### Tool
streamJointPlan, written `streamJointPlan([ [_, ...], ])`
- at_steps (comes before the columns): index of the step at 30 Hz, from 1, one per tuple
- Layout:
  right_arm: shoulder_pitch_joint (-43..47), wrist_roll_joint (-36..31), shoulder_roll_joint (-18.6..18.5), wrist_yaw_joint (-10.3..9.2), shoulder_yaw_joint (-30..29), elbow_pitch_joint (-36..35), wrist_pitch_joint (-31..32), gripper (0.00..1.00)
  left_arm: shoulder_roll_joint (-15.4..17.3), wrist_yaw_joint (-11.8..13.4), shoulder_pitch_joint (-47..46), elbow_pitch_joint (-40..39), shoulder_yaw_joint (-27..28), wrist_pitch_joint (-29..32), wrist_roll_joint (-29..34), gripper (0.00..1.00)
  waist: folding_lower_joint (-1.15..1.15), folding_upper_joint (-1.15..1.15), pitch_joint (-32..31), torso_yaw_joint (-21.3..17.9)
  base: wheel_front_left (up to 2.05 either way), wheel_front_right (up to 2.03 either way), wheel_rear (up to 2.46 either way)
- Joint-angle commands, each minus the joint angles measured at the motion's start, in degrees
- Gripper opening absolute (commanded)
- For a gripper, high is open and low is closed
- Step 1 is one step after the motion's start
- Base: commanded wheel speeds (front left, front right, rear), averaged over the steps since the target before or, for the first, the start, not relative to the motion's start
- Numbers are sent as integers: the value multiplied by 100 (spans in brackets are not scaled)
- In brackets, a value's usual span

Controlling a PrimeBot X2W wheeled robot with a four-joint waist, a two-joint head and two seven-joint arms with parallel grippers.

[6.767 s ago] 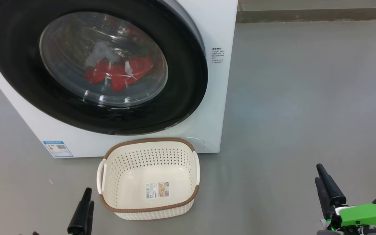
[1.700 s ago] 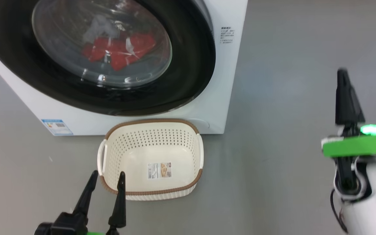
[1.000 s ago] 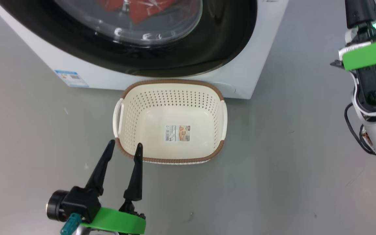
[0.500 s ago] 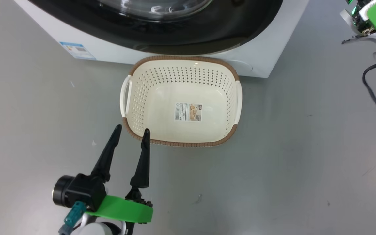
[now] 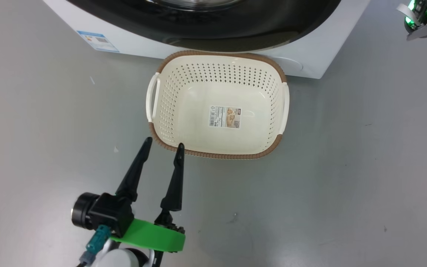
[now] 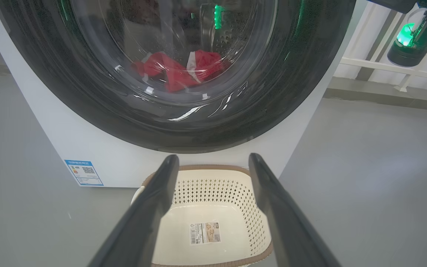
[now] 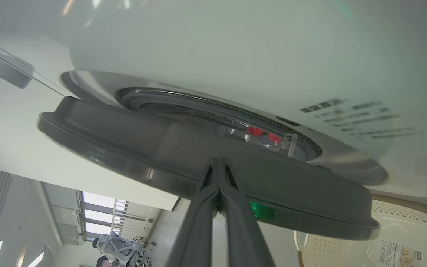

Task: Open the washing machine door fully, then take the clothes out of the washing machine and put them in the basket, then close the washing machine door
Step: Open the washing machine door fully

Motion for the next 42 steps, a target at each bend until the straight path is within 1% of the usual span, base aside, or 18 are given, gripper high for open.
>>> streamJointPlan([
  [1,-104,3,65,-2,-35,-102,50,0,64,54,-47,-125,127,-69,21,100,0,0,7,28,0,0,0],
  [11,-373,-212,222,-2,-167,303,283,0,64,107,-104,-126,-104,-69,-11,100,0,0,57,178,0,0,0],
  [28,-203,-547,353,-2,-325,401,337,0,64,52,-1,-59,-240,-69,-33,100,0,0,-158,361,0,0,0],
  [42,-263,-771,400,-2,-372,471,366,0,64,98,12,-154,-276,-69,-87,100,0,0,-67,468,0,0,0],
])
